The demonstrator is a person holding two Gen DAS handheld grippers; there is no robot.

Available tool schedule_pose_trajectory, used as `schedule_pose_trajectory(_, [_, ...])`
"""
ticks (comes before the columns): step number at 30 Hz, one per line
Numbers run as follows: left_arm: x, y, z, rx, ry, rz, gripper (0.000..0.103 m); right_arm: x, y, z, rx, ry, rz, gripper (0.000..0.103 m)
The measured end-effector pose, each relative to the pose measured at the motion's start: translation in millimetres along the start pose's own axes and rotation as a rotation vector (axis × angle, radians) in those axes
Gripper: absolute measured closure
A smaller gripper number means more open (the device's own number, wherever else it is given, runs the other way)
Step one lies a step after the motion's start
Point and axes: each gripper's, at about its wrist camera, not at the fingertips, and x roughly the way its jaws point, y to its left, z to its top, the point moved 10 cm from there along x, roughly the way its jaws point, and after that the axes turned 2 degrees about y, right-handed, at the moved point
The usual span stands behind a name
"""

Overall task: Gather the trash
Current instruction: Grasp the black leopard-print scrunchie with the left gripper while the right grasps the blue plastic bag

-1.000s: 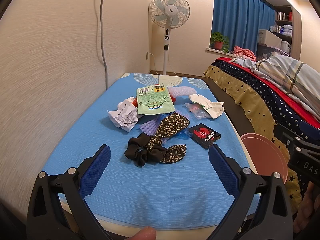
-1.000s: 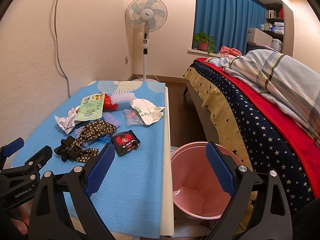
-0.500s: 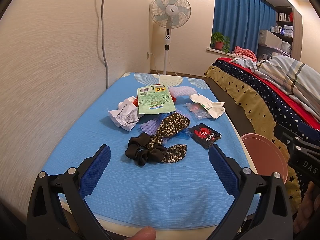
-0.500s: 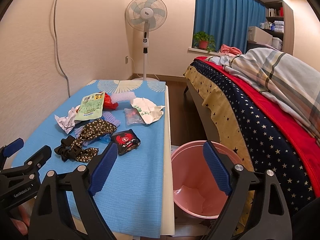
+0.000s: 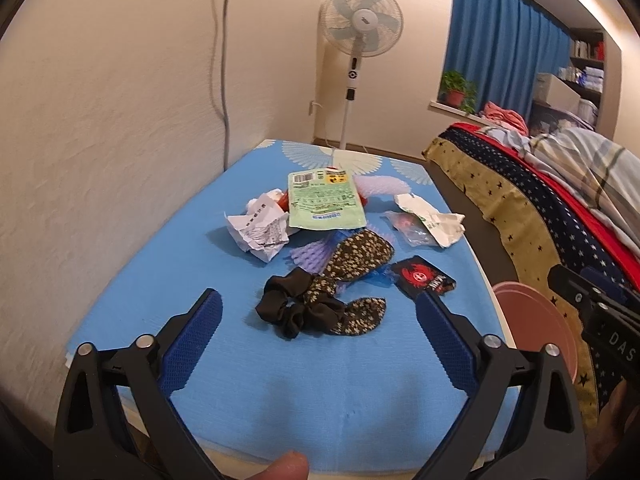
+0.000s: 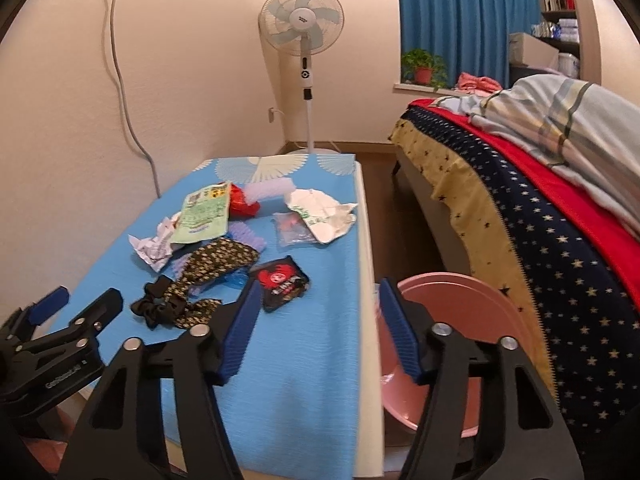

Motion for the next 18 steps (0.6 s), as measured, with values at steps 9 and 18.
schedule_pose_trajectory(9, [37, 23, -2, -0.075, 0.038, 0.063, 0.03, 43, 16, 4, 0.081, 0.029, 0.092, 0.066])
schedule_pose_trajectory(18, [84, 45, -19, -0.151, 0.133, 0.1, 0.032, 89, 37, -5, 0.105, 0.08, 0.16, 0.067])
